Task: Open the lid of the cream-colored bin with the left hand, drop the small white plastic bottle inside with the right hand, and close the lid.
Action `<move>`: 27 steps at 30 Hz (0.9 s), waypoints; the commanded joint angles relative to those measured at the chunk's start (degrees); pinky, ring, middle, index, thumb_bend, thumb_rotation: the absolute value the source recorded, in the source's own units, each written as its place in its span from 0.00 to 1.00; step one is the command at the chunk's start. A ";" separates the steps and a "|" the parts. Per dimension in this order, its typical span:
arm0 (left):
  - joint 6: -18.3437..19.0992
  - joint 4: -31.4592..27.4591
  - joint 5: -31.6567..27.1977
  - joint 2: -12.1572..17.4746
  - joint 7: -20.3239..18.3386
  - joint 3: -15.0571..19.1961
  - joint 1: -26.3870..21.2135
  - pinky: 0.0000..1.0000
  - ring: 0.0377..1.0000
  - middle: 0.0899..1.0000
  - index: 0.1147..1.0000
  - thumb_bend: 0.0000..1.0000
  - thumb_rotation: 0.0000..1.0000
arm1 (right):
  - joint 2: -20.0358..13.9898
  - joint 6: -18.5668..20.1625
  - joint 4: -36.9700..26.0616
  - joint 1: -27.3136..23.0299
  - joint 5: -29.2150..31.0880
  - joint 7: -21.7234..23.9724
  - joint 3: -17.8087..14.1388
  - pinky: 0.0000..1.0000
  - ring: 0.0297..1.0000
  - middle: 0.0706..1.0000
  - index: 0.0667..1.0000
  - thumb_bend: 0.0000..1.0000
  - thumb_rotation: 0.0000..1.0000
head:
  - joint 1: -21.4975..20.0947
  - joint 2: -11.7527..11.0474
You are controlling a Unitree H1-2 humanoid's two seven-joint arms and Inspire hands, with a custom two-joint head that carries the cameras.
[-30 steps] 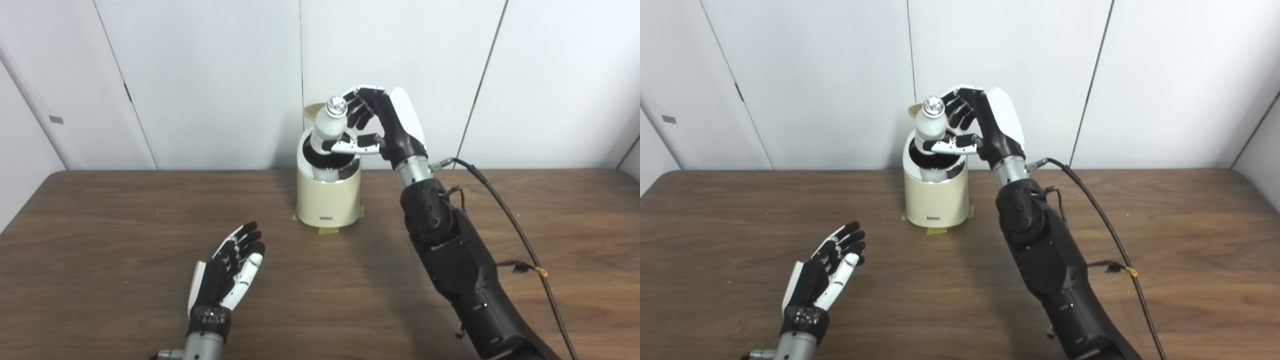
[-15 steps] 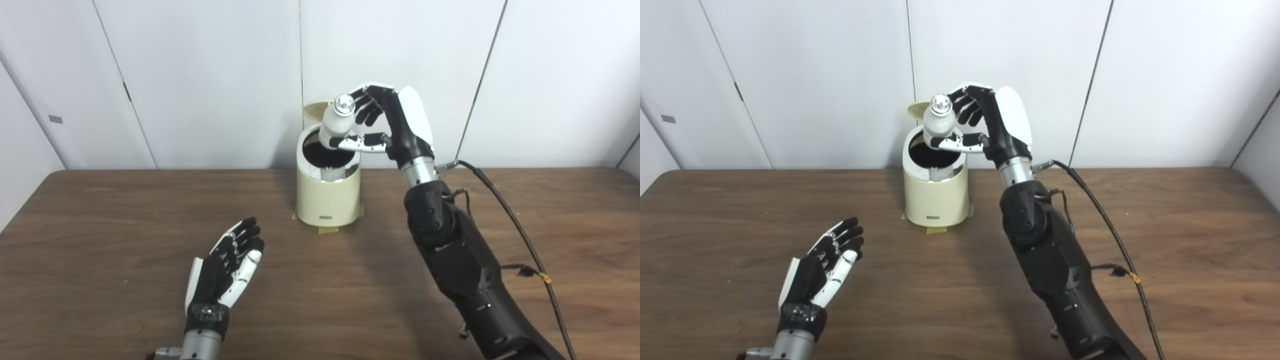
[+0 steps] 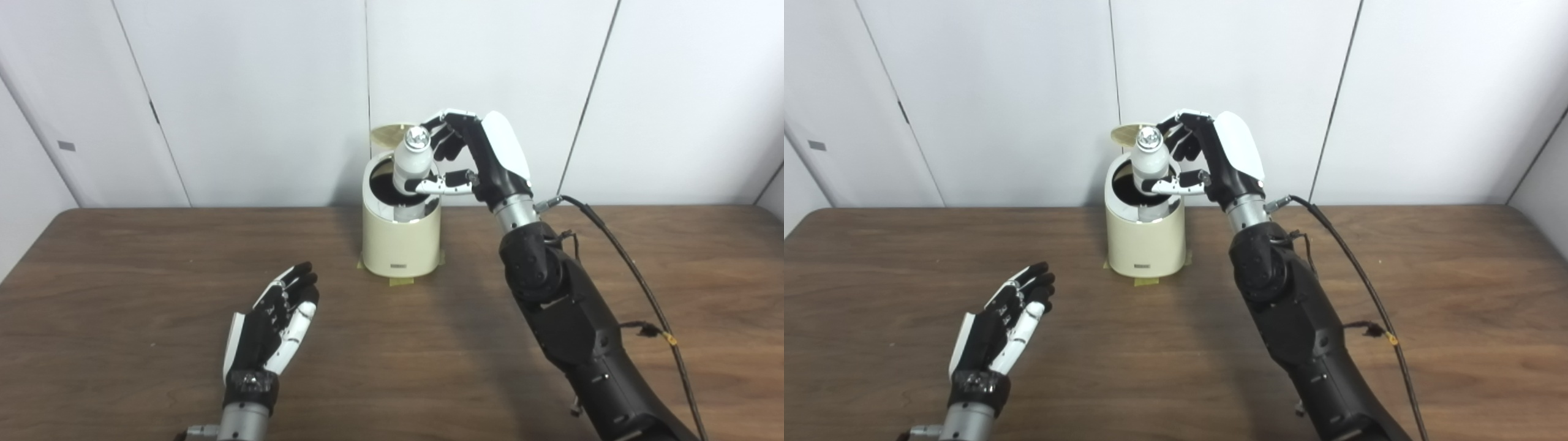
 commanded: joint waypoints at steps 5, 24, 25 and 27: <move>-0.41 -2.68 0.11 -1.63 1.09 0.30 1.10 0.79 0.81 0.80 0.82 0.54 0.54 | -0.72 -5.18 -0.48 -1.97 2.17 -0.32 -0.53 0.38 0.41 0.43 0.51 0.52 0.00 | 0.86 0.72; -1.12 -2.56 0.75 -1.23 1.81 -0.32 1.36 0.76 0.78 0.78 0.81 0.50 0.45 | -0.36 -16.09 8.05 -1.94 -3.51 -10.83 0.89 0.35 0.42 0.42 0.49 0.52 0.00 | 0.62 0.45; -1.22 -2.53 0.64 -1.20 1.77 -0.31 1.34 0.76 0.78 0.78 0.81 0.50 0.45 | -0.35 -16.10 8.13 -1.96 -3.68 -11.01 0.92 0.35 0.42 0.42 0.49 0.52 0.00 | 0.62 0.45; -1.35 -2.35 0.38 -1.16 1.69 -0.23 1.27 0.76 0.78 0.78 0.81 0.50 0.44 | -0.26 -15.98 8.47 -2.06 -4.18 -11.51 0.99 0.35 0.41 0.42 0.49 0.52 0.00 | 0.40 0.36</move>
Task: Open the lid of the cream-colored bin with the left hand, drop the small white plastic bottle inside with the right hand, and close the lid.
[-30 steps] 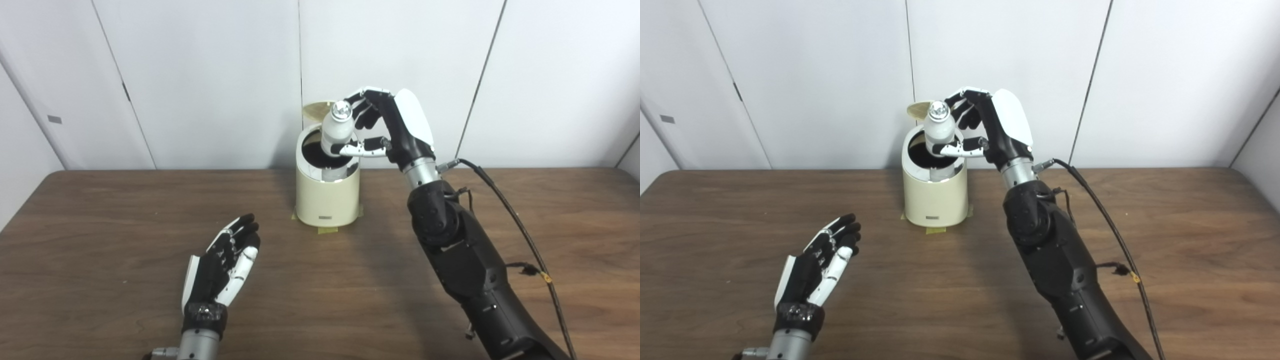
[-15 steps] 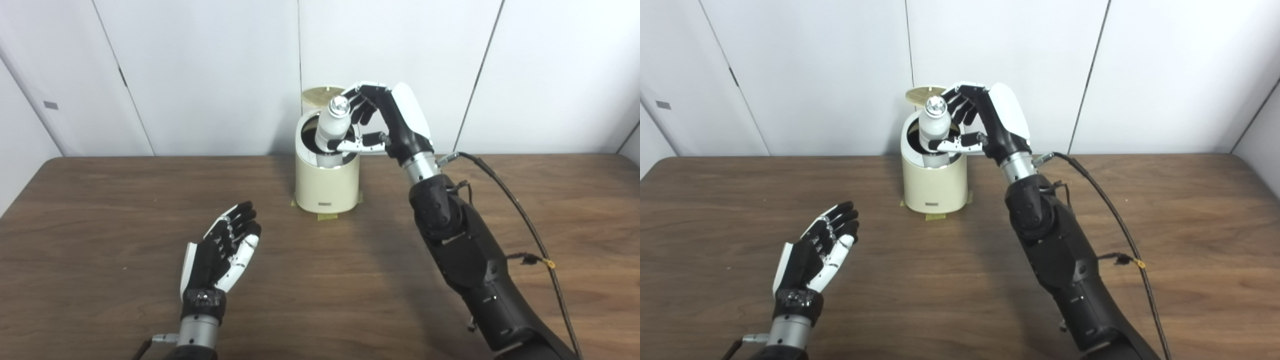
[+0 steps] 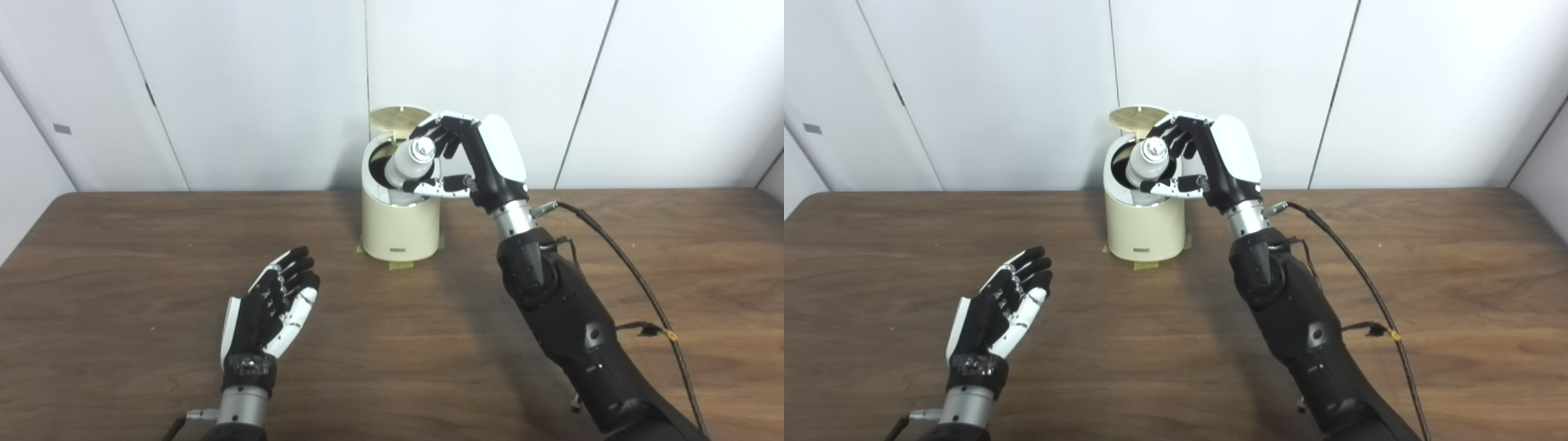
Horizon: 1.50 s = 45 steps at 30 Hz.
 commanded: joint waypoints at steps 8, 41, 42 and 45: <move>-2.13 -1.78 0.22 -1.30 0.36 -0.34 1.17 0.77 0.78 0.77 0.81 0.50 0.45 | -0.07 -1.24 0.55 -2.46 0.91 -1.62 -0.66 0.34 0.41 0.43 0.49 0.52 0.00 | 0.52 0.11; -1.84 -1.96 -0.34 -1.15 0.16 -0.39 1.92 0.76 0.78 0.78 0.81 0.53 0.45 | 3.58 11.62 -0.27 -1.26 -2.13 -6.58 -1.51 0.25 0.36 0.43 0.52 0.51 0.00 | 0.02 0.29; -1.92 -1.93 -0.38 -1.11 0.14 -0.34 1.93 0.76 0.77 0.77 0.81 0.52 0.45 | 3.64 11.65 -0.23 -1.25 -2.06 -6.68 -1.50 0.24 0.36 0.43 0.52 0.51 0.00 | -0.02 0.34; -1.65 -2.04 -0.22 -1.05 0.14 -0.36 2.02 0.76 0.77 0.77 0.81 0.53 0.45 | 3.80 12.37 -0.60 -1.34 -2.00 -6.51 -1.60 0.24 0.35 0.43 0.53 0.51 0.00 | -0.05 0.38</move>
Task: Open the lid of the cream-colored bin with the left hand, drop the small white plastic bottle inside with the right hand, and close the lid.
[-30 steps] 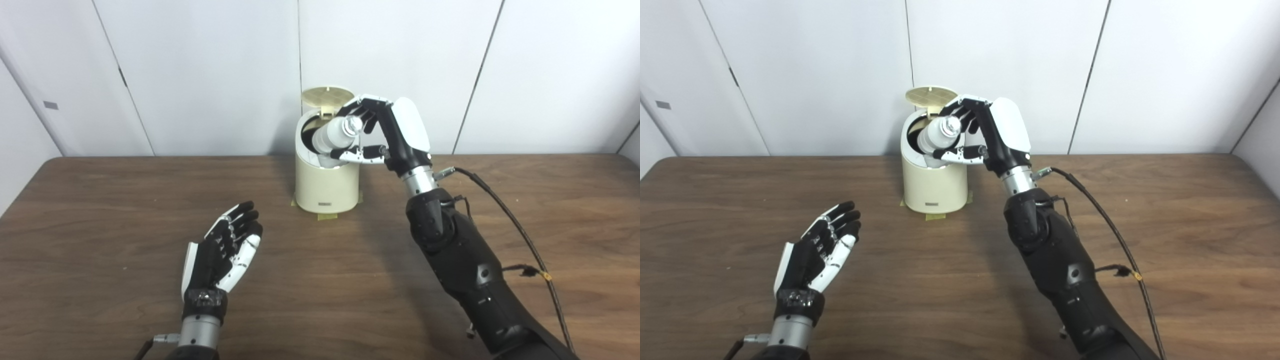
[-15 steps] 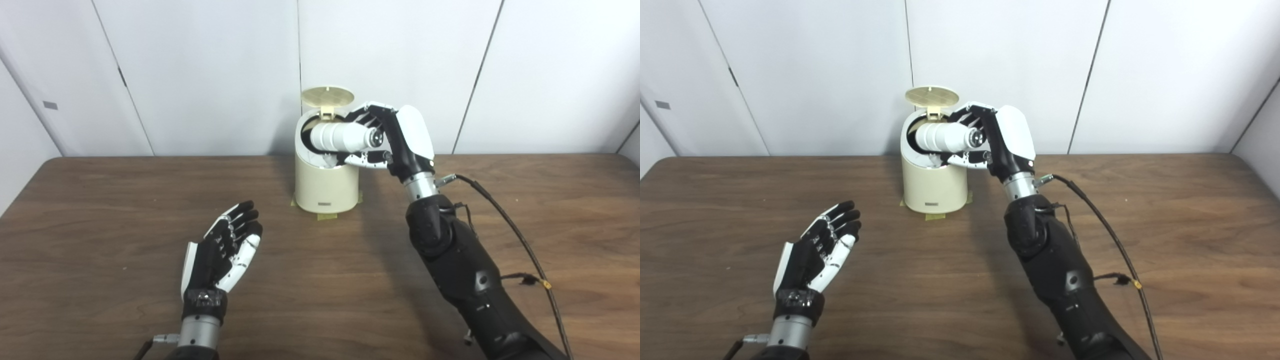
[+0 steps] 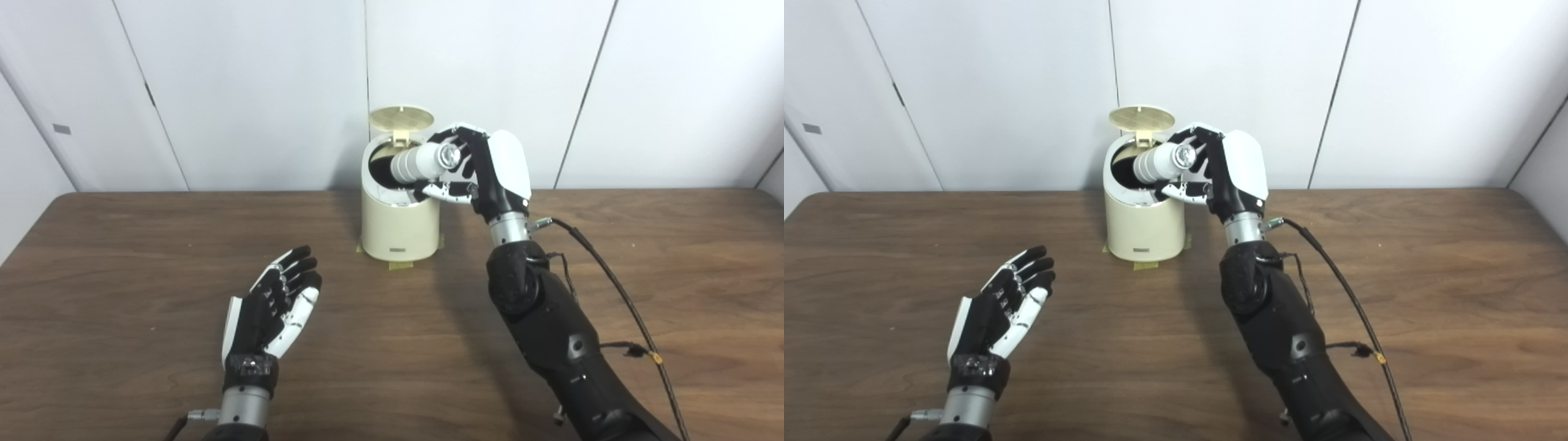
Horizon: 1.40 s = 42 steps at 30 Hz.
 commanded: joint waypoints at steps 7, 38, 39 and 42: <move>-1.78 -1.38 -0.06 -0.78 -0.04 -0.09 1.65 0.76 0.77 0.78 0.81 0.52 0.45 | 0.20 1.71 -2.53 -3.47 -0.21 -0.82 -0.20 0.25 0.36 0.43 0.53 0.51 0.00 | 0.04 0.03; -2.28 -0.60 0.12 -0.83 0.03 -0.19 1.48 0.75 0.77 0.78 0.82 0.50 0.41 | -2.09 7.96 -6.82 -2.36 -1.20 4.98 1.62 0.44 0.53 0.58 0.65 1.00 0.37 | 0.03 -0.18; -2.22 -0.63 0.08 -0.84 0.01 -0.18 1.47 0.75 0.77 0.78 0.82 0.50 0.41 | -2.13 8.07 -6.97 -2.30 -1.25 4.95 1.58 0.44 0.52 0.58 0.65 1.00 0.37 | 0.03 -0.18; -2.44 -0.44 0.11 -0.77 0.05 -0.12 1.37 0.75 0.77 0.78 0.82 0.50 0.41 | -2.43 8.93 -8.40 -1.60 -0.92 5.62 1.03 0.43 0.52 0.58 0.65 0.99 0.37 | -0.09 -0.27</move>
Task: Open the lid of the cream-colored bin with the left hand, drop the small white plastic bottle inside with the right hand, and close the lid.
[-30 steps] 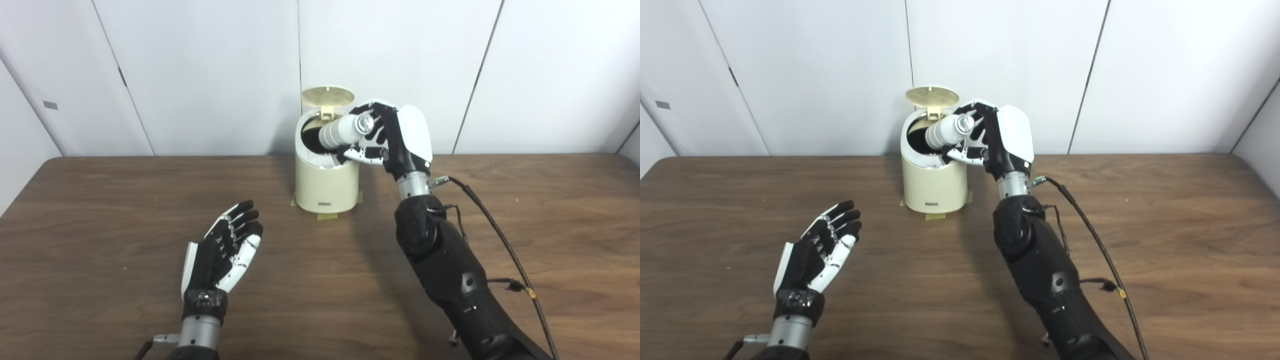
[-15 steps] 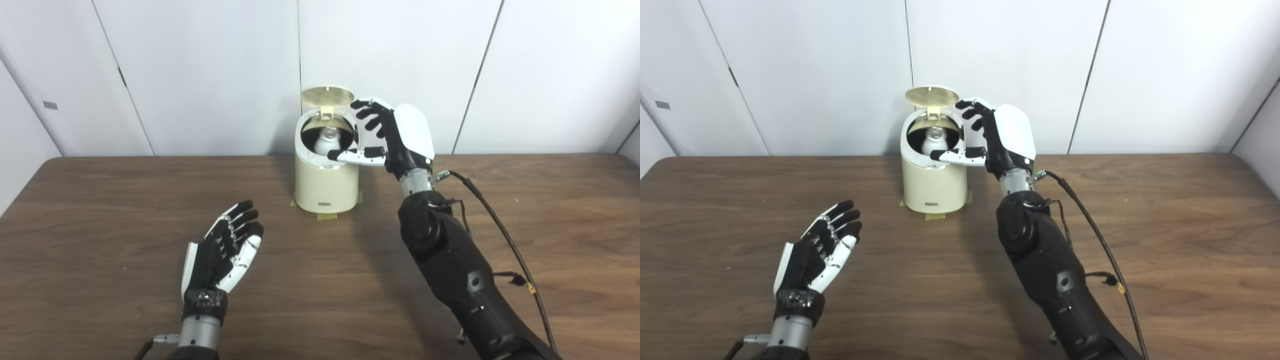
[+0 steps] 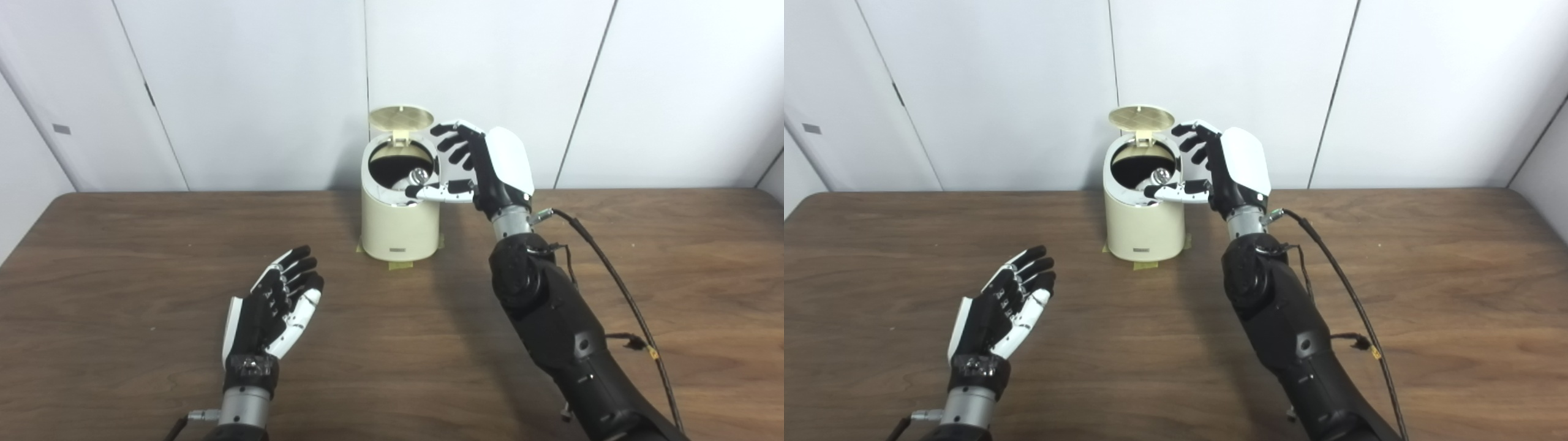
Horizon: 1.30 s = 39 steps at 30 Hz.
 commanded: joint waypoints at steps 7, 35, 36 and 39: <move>-2.73 0.60 -0.69 -0.42 0.05 0.77 0.67 0.75 0.77 0.78 0.82 0.51 0.41 | -0.46 0.37 -6.15 1.43 3.65 -0.43 -4.51 0.45 0.54 0.59 0.64 0.94 0.34 | -0.66 -0.63; 10.86 -0.90 -5.20 2.11 -1.89 4.46 -9.97 0.85 0.86 0.86 0.89 0.47 0.56 | 3.25 19.58 -30.29 17.97 34.48 22.18 -14.64 0.71 0.85 0.88 0.88 0.59 1.00 | -1.45 -2.56; 11.72 -0.91 -5.32 2.33 -2.00 4.62 -10.96 0.85 0.86 0.86 0.89 0.48 0.57 | 3.72 19.56 -30.88 18.81 35.38 22.04 -15.08 0.71 0.86 0.88 0.88 0.60 1.00 | -1.62 -2.65; 13.34 -0.71 -5.60 2.95 -2.31 4.97 -13.71 0.84 0.86 0.87 0.88 0.54 0.60 | 4.09 19.26 -32.22 21.35 36.81 22.19 -15.56 0.76 0.88 0.89 0.89 0.60 1.00 | -2.25 -2.84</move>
